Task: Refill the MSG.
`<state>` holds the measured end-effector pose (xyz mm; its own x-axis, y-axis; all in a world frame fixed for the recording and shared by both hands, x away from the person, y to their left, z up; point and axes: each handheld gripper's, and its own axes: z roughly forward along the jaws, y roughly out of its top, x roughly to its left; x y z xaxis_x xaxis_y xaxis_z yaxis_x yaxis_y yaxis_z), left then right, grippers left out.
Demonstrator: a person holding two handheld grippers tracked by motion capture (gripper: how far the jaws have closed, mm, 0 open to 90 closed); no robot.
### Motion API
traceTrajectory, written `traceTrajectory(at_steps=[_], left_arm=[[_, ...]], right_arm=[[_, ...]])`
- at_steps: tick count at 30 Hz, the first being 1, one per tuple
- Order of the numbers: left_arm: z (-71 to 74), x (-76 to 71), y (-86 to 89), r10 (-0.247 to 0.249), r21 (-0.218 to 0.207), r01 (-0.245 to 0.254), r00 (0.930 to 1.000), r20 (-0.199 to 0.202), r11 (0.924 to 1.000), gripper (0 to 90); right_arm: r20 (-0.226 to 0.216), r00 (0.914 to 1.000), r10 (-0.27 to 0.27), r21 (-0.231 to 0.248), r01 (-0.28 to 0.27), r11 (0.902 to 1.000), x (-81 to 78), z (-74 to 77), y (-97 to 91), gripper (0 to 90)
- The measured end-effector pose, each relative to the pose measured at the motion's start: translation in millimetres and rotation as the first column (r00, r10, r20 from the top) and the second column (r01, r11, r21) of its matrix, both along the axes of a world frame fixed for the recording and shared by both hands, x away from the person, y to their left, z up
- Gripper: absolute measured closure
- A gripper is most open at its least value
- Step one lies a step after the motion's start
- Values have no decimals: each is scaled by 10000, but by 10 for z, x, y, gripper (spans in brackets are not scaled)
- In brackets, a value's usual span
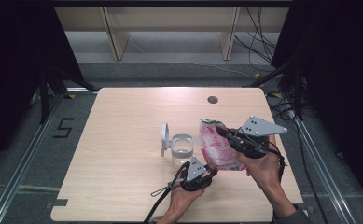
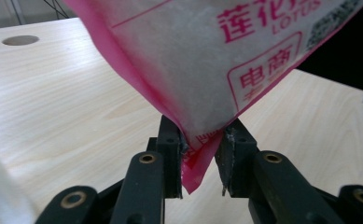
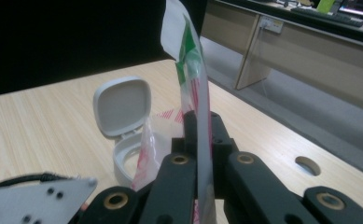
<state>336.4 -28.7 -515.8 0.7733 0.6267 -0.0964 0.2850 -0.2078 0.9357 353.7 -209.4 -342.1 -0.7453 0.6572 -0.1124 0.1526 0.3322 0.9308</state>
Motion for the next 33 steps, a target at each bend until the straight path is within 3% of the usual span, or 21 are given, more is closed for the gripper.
traceTrajectory(at_steps=[3,6,7,9,13,14,16,20,21,25,27,28,29,31,33], left_arm=[[-13,-25,-16,137,-34,-138,9998,-141,9999,731],[-17,-40,-33,35,-610,-57,9993,-361,9981,737],[-9,-45,-32,-30,-618,5,9992,-398,9981,739],[20,-64,-20,-5,-160,2,9998,-182,9999,742],[40,-62,-29,92,-121,-95,9996,-250,9999,744],[52,-69,-35,123,-96,-125,9996,-260,9999,744],[62,-56,-52,-32,-265,26,9997,-227,9996,746],[83,-28,-70,169,-357,-177,9996,-232,9992,746],[77,-5,-79,195,-533,-206,9996,-194,9984,747],[96,22,-91,265,-425,-271,9995,-161,9987,747],[99,46,-102,264,-471,-265,9996,-17,9985,747],[102,48,-105,372,-458,-371,9993,1,9983,747],[109,48,-108,440,-363,-438,9990,40,9984,747],[109,53,-123,432,-411,-430,9990,56,9982,747],[95,77,-149,334,-763,-325,9994,104,9966,748]], right_arm=[[-172,9998,-106,245,110,9996,109,-44,2,900],[-171,9998,-114,289,119,9995,164,-63,22,900],[-345,9994,-92,484,109,9988,176,-74,44,900],[-521,9985,-145,605,177,9980,201,-85,93,900],[-701,9975,-84,682,132,9976,231,-79,190,900],[-548,9985,-83,659,119,9978,245,-82,215,900],[-847,9964,92,801,-24,9968,250,-79,260,900],[-756,9971,47,1029,31,9947,288,-81,326,900],[-567,9984,-69,1054,129,9943,292,-79,325,900],[-643,9976,-239,1396,327,9897,292,-92,340,900],[-440,9988,-219,1474,282,9887,313,-98,338,900],[-695,9973,-223,1780,344,9834,304,-105,347,900],[-644,9977,-223,1860,339,9820,307,-109,346,900],[-579,9979,-281,1906,387,9809,303,-114,369,900],[-462,9984,-327,1645,399,9856,307,-106,388,900]])
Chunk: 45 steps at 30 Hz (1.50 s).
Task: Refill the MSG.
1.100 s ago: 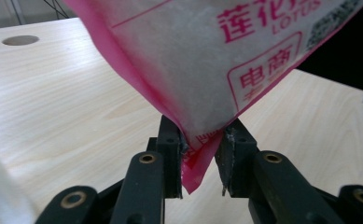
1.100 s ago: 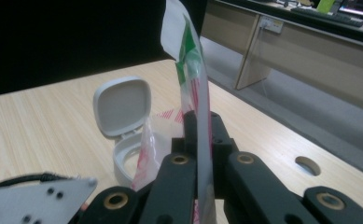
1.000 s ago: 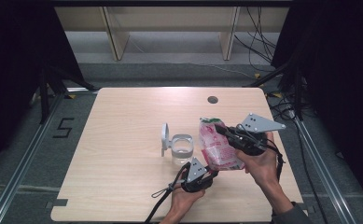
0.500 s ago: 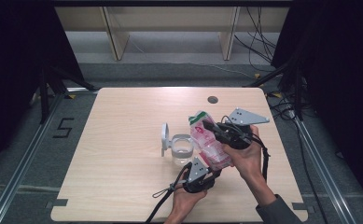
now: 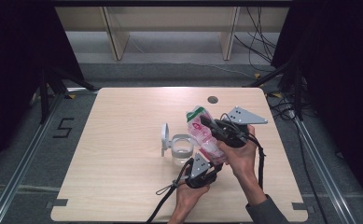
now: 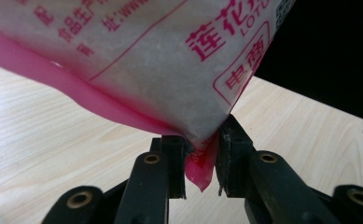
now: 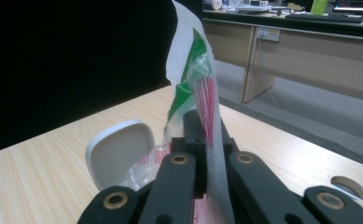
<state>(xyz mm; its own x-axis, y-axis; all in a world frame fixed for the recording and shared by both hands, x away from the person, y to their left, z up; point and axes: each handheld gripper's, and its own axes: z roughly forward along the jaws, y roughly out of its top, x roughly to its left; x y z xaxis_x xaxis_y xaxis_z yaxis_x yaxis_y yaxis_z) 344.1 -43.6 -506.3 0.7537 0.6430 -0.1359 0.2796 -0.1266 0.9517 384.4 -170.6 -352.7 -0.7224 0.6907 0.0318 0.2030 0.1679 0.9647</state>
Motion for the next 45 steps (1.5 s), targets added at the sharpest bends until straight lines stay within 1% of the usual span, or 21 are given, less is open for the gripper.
traceTrajectory(at_steps=[3,4,5,7,8,9,10,11,12,16,17,22,23,25,28,35,39,40,41,42,45], left_arm=[[17,5,-5,137,14,-137,9999,-14,9999,748],[13,18,-3,50,-111,-49,10000,42,9999,747],[12,19,1,100,-129,-99,9999,51,9999,748],[10,29,10,132,-204,-133,9999,-9,9997,748],[9,35,13,164,-211,-164,9999,4,9996,748],[5,49,24,59,-258,-60,10000,-8,9997,748],[2,49,24,132,-344,-131,9999,10,9993,749],[1,48,27,181,-371,-182,9998,-9,9991,749],[3,51,30,181,-366,-182,9998,-36,9992,749],[5,59,37,146,-413,-147,9999,-39,9990,749],[-1,68,34,93,-460,-95,9999,-49,9989,749],[-12,87,28,2,-613,-6,10000,-72,9981,750],[-12,88,26,-13,-593,6,9999,-120,9982,750],[-12,92,26,-90,-600,81,9999,-143,9982,751],[-13,95,17,-115,-646,107,9999,-128,9979,751],[-7,98,-8,-155,-715,146,9998,-125,9973,753],[-11,114,-9,-185,-772,181,9998,-45,9969,753],[-9,116,-9,-200,-733,196,9998,-46,9971,753],[-7,116,-6,-202,-769,198,9998,-46,9968,753],[-7,117,-6,-208,-792,204,9998,-45,9967,753],[-13,121,-12,-189,-849,184,9998,-43,9962,753]], right_arm=[[218,9998,-48,-44,49,10000,13,-1,32,900],[18,10000,-14,2,14,10000,3,0,52,900],[256,9997,11,-130,-7,9999,19,-1,66,900],[100,9999,67,-91,-66,9999,28,-3,101,900],[279,9996,64,-234,-57,9997,50,-5,108,900],[250,9995,170,-167,-166,9997,63,-13,129,900],[89,9997,218,-223,-216,9995,66,-15,151,900],[128,9993,345,-211,-342,9992,83,-18,165,900],[41,9999,157,-291,-156,9995,77,-12,174,900],[-19,9996,295,-266,-295,9992,100,-16,205,900],[-95,9994,331,-429,-335,9985,105,-12,215,900],[-139,9989,458,-515,-465,9976,126,-23,234,900],[-329,9988,372,-484,-388,9981,113,-26,243,900],[-272,9987,440,-590,-456,9972,133,-38,246,900],[-300,9980,551,-504,-566,9971,147,-47,260,900],[-386,9983,435,-712,-461,9964,162,-49,266,900],[-300,9984,487,-818,-510,9953,174,-45,280,900],[18,9987,505,-917,-501,9945,198,-43,273,900],[-293,9983,499,-817,-522,9953,182,-43,283,900],[-359,9978,549,-775,-576,9953,182,-43,289,900],[-230,9982,554,-865,-571,9946,182,-39,294,900]])
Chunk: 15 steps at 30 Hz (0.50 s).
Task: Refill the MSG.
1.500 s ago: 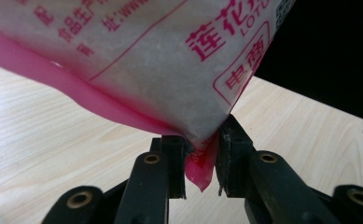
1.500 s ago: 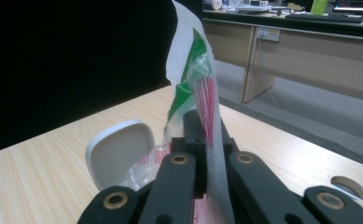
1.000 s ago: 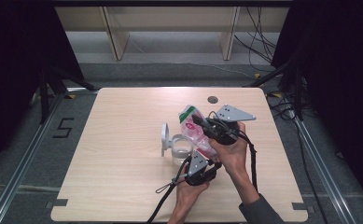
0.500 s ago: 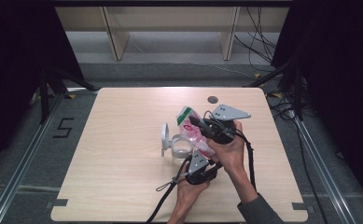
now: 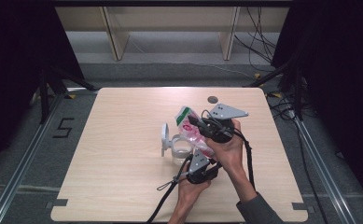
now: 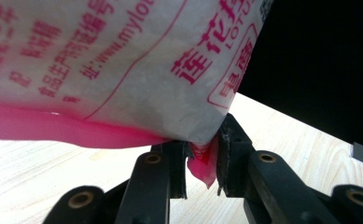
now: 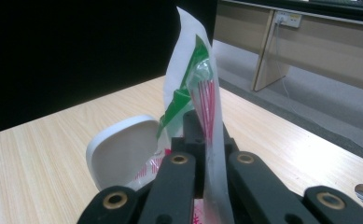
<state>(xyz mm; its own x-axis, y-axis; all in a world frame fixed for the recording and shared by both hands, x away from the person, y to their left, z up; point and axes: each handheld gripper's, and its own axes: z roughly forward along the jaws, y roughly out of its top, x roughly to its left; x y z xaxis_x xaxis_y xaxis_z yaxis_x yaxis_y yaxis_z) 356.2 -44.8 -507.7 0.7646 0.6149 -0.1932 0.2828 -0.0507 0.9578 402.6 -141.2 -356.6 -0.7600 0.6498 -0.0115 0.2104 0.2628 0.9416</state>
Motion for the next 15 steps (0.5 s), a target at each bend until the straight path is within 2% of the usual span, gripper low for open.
traceTrajectory(at_steps=[1,2,3,4,5,6,7,8,9,10,11,15], left_arm=[[-1,0,-7,-27,-45,27,10000,3,10000,754],[-2,-2,-9,-24,-89,24,10000,14,10000,754],[-4,-3,-13,-27,-133,28,10000,36,9999,754],[-10,-2,-20,-47,-232,48,10000,52,9997,754],[-14,-6,-26,-56,-258,57,10000,44,9997,754],[-14,-11,-25,-57,-156,57,10000,43,9999,754],[-13,-15,-25,-30,-99,30,10000,56,9999,754],[-13,-15,-25,-11,-110,12,10000,64,9999,754],[-16,-13,-26,-27,-126,28,10000,87,9999,754],[-22,-7,-28,-56,-114,58,9999,115,9999,754],[-21,-8,-28,-42,-150,43,10000,64,9999,754],[-12,14,-46,-166,-270,169,9998,112,9995,755]], right_arm=[[87,10000,9,38,-10,10000,8,-11,18,900],[-168,9999,-44,-126,41,9999,-17,-2,28,900],[-176,9998,-23,-123,21,9999,-17,-4,38,900],[95,9999,69,-300,-66,9995,-3,-4,43,900],[137,9999,46,-417,-40,9991,-6,-2,49,900],[-38,10000,29,-422,-31,9991,-18,-3,62,900],[42,10000,73,-436,-71,9990,-10,-10,68,900],[-84,9999,99,-403,-103,9991,-15,-13,73,900],[-77,9999,132,-375,-134,9992,-13,-16,78,900],[-58,10000,-57,-474,54,9989,-19,-14,75,900],[68,10000,-30,-492,34,9988,-7,-20,78,900],[22,10000,24,-603,-23,9982,-6,-18,84,900]])
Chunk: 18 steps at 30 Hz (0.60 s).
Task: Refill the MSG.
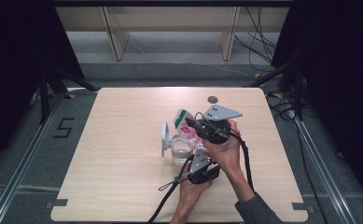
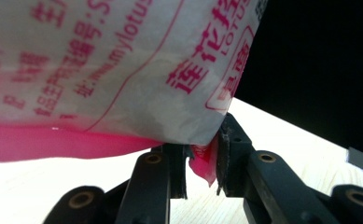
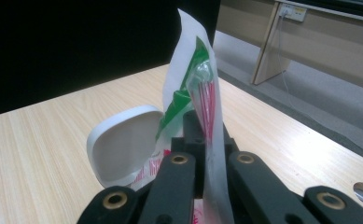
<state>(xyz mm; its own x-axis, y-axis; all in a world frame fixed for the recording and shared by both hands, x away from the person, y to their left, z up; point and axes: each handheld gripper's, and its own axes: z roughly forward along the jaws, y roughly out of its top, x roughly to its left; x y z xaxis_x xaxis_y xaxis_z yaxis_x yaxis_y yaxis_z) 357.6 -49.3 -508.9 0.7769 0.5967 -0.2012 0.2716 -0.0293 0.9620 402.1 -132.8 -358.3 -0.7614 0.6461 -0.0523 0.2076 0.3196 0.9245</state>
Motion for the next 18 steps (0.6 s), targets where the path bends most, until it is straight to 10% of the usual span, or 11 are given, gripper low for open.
traceTrajectory(at_steps=[18], left_arm=[[0,7,-24,21,-194,-18,9999,113,9998,756]], right_arm=[[94,9996,256,-366,-252,9990,42,13,39,900]])
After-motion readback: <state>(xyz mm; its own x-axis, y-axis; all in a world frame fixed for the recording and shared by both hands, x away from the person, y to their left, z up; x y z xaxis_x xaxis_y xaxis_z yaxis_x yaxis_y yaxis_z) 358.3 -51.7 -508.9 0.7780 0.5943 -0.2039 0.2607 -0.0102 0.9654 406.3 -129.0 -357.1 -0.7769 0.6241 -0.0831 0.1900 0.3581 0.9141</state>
